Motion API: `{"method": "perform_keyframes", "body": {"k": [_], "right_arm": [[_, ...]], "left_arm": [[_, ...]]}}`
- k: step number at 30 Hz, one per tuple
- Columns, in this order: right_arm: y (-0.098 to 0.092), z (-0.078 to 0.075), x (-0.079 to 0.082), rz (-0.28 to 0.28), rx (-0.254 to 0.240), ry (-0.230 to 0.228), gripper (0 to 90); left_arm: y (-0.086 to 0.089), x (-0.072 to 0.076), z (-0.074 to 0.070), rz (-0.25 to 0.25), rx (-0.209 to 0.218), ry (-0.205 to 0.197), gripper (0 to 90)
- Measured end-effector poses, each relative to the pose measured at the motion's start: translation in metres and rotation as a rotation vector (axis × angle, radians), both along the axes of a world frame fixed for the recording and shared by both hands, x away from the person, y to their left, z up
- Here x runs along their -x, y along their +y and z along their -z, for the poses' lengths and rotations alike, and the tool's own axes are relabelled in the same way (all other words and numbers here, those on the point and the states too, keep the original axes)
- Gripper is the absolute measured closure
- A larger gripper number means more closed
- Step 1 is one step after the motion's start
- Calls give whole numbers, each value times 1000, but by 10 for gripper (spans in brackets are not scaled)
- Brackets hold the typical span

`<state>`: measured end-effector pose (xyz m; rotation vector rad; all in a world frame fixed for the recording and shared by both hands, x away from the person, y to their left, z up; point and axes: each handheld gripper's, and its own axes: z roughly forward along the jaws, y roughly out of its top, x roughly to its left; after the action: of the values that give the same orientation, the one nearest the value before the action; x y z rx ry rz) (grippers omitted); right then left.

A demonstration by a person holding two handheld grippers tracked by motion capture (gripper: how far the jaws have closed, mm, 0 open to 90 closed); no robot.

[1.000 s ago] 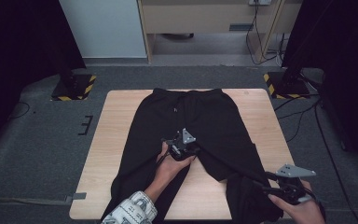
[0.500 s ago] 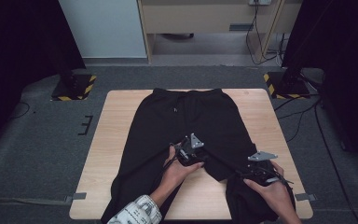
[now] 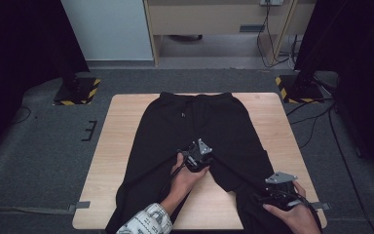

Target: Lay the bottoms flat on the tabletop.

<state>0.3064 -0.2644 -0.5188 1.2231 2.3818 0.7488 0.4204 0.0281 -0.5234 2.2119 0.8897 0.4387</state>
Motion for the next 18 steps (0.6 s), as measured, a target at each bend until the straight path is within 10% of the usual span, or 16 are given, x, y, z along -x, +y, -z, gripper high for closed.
{"method": "perform_keyframes", "body": {"k": [9, 18], "right_arm": [[-17, -19, 15, 12, -76, -29, 138], [-33, -15, -20, 50, -151, -18, 457]], "left_arm": [[12, 3, -8, 6, 28, -15, 790], [27, 2, -12, 23, 37, 2, 860]]}}
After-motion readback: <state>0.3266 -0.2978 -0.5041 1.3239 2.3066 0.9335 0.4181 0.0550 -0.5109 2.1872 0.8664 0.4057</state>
